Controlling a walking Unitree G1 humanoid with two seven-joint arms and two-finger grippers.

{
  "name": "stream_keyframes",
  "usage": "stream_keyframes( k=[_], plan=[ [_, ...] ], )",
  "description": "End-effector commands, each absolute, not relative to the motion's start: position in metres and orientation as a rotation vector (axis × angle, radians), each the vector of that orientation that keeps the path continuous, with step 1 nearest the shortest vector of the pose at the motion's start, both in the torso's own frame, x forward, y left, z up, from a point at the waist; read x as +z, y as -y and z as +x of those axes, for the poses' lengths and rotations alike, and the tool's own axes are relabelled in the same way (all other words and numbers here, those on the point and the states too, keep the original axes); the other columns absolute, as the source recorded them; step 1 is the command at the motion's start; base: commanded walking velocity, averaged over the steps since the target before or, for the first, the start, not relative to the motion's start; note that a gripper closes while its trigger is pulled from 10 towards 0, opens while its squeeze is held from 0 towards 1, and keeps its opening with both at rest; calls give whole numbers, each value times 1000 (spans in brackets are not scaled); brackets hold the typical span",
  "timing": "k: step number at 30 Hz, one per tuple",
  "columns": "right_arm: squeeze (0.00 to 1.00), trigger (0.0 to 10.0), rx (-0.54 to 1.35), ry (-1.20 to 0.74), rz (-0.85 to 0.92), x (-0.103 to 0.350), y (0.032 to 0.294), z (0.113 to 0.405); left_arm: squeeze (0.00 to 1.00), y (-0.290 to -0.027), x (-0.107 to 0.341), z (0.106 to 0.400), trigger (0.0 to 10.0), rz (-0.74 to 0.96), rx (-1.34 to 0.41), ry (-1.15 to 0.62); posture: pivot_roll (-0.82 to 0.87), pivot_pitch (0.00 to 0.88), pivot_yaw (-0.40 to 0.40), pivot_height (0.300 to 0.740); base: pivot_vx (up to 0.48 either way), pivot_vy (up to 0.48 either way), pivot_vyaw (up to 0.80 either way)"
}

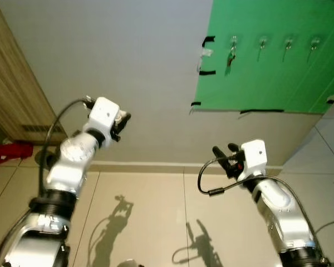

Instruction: Hang keys on a hook

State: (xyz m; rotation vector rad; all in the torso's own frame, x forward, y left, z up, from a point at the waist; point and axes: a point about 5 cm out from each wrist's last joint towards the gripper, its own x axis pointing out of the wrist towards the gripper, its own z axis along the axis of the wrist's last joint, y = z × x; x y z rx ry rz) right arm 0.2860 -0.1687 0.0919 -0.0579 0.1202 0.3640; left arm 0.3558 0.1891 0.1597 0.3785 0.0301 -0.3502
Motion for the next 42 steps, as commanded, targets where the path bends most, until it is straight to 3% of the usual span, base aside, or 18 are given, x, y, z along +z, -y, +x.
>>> stream_keyframes(
  k=[1, 4, 7, 11, 20, 32, 42],
  plan=[
    [0, 10000, 412, -69, -43, 113, 167, 293, 0, -188, 175, 360, 10000, 345, -446, -14, -26, 0, 23, 740, 0, 0, 0],
    [0, 10000, 505, -40, -63, 135, 163, 298, 0, -187, 217, 368, 10000, 336, -570, 106, -25, 0, 19, 740, 0, 0, 0],
    [0, 10000, 537, -37, -77, 139, 160, 299, 0, -187, 225, 370, 10000, 349, -600, 121, -24, 0, 21, 740, 0, 0, 0],
    [0, 10000, 736, -20, -142, 171, 149, 299, 0, -179, 258, 374, 10000, 313, -809, 153, -23, 0, 26, 740, 0, 0, 0],
    [0, 10000, 885, -5, -182, 207, 149, 303, 0, -165, 275, 367, 10000, 323, -1094, 129, -29, 0, 18, 740, 0, 0, 0],
    [0, 10000, 1076, -71, -206, 221, 141, 304, 0, -148, 286, 358, 10000, 382, -1351, 122, -14, 0, 16, 740, 0, 0, 0],
    [0, 10000, 1136, -69, -228, 235, 139, 311, 0, -146, 291, 356, 10000, 438, -1406, 114, -10, 0, 14, 740, 0, 0, 0]
  ],
)
